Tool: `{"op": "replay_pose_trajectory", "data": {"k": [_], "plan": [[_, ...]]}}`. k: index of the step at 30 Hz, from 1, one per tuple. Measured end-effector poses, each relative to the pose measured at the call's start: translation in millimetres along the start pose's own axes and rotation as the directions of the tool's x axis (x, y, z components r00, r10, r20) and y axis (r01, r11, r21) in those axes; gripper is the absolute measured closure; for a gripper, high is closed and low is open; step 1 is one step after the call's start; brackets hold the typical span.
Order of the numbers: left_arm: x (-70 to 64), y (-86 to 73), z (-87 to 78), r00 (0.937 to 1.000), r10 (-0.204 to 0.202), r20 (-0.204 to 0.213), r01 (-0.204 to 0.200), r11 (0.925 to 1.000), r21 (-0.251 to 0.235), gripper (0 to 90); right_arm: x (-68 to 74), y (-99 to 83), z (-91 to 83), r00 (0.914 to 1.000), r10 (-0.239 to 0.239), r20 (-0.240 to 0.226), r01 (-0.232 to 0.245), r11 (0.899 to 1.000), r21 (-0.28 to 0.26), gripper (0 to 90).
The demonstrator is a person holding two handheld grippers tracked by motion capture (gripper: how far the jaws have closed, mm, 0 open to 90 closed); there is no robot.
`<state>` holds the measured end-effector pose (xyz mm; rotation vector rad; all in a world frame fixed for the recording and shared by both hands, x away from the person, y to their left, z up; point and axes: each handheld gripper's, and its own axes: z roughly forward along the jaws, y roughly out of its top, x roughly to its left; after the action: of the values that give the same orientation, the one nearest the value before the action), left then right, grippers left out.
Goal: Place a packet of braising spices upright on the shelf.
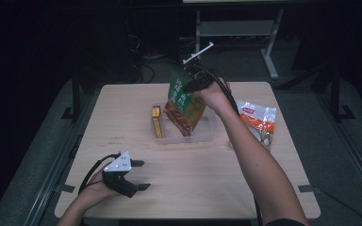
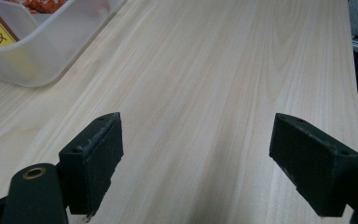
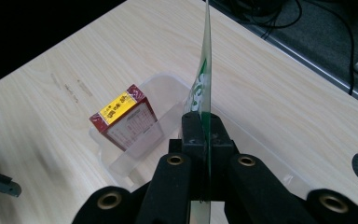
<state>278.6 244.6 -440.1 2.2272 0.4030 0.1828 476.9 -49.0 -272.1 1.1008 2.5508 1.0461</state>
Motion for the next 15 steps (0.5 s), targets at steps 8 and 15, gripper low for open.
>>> {"op": "replay_pose_trajectory", "data": {"k": [8,15], "plan": [[-2.0,0.8,3.4,0.9999,0.002,0.012,-0.002,1.0,0.004,16.8,1.9,11.1,9.0,1.0,-0.008,0.0,0.008,1.0,0.027,88.0],[-3.4,0.9,6.0,0.9998,0.012,0.019,-0.012,0.9998,0.016,16.8,3.5,14.3,3.4,0.9998,-0.01,-0.016,0.01,1.0,-0.006,74.4]]}}
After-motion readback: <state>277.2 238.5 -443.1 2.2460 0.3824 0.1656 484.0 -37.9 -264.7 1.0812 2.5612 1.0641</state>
